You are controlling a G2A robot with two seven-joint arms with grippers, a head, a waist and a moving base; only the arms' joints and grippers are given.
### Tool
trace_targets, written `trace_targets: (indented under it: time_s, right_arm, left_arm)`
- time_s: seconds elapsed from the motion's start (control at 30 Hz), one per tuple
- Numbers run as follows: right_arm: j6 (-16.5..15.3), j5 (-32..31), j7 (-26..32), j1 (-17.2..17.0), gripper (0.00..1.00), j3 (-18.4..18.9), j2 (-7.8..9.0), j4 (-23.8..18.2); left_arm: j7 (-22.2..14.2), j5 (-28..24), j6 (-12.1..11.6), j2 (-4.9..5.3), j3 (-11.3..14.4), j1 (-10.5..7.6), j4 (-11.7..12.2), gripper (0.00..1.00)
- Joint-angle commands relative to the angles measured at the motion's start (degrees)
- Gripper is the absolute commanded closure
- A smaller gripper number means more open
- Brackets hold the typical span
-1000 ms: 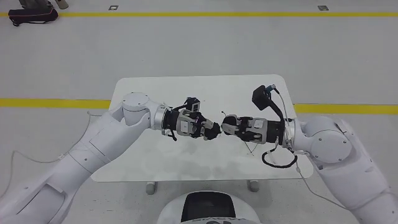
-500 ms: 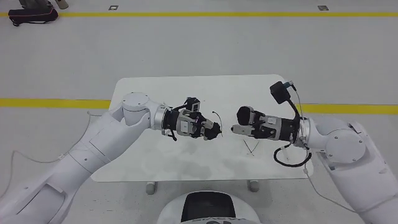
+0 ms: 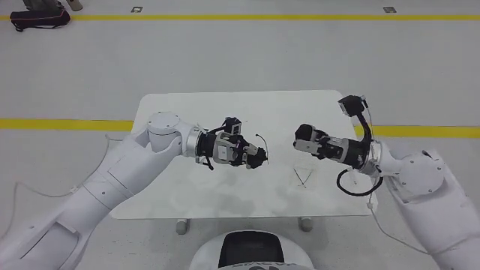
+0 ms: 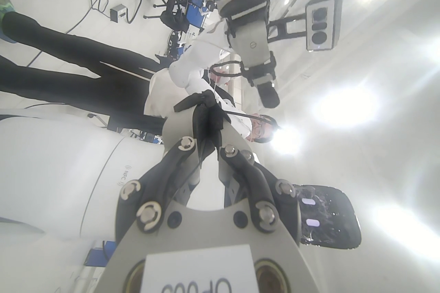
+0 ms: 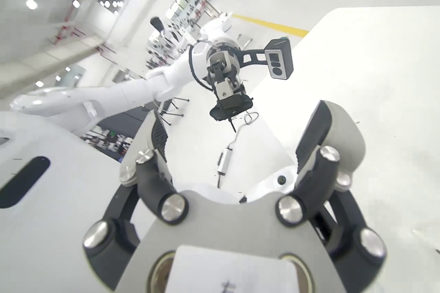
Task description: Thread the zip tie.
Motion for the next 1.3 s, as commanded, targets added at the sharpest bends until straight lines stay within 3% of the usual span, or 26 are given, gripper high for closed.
trace_targets:
  time_s: [0.0, 0.2, 0.33, 0.47, 0.77, 0.83, 0.97, 1.27]
  right_arm:
    - [-0.2, 9.9, 2.8, 0.1, 0.0, 0.4, -0.12, 3.5]
    - [-0.2, 26.6, 12.4, 1.4, 0.0, -1.3, -1.23, 11.0]
    - [-0.2, 32.7, 15.6, 2.8, 0.0, -4.0, -2.14, 14.7]
    - [0.1, 34.1, 16.2, 4.6, 0.0, -6.3, -2.78, 16.9]
    - [0.1, 34.1, 16.2, 4.6, 0.0, -6.3, -2.78, 16.9]
    - [0.6, 33.6, 14.6, 4.2, 0.0, -6.6, -2.92, 16.0]
    - [1.1, 35.3, 13.2, 3.5, 0.0, -8.5, -3.5, 15.4]
    - [1.3, 40.2, 8.2, 3.7, 0.0, -12.2, -5.11, 17.4]
  left_arm:
    - [-0.1, -2.7, -0.9, -0.01, -0.9, 0.87, 0.0, 1.0]
    - [-0.6, -8.4, -3.2, -0.56, -2.3, 2.41, 0.9, 1.0]
    - [0.5, -10.2, -4.4, -1.19, -2.3, 2.62, 2.2, 1.0]
    - [2.9, -9.4, -4.8, -1.72, -2.1, 2.43, 2.7, 1.0]
    - [2.9, -9.4, -4.8, -1.72, -2.1, 2.43, 2.7, 1.0]
    - [4.3, -9.7, -5.4, -1.88, -2.0, 3.1, 2.0, 1.0]
    - [5.9, -10.1, -8.6, -2.52, -1.9, 3.98, 1.5, 1.0]
    - [5.7, -11.4, -15.6, -4.37, -1.5, 4.72, 3.8, 1.0]
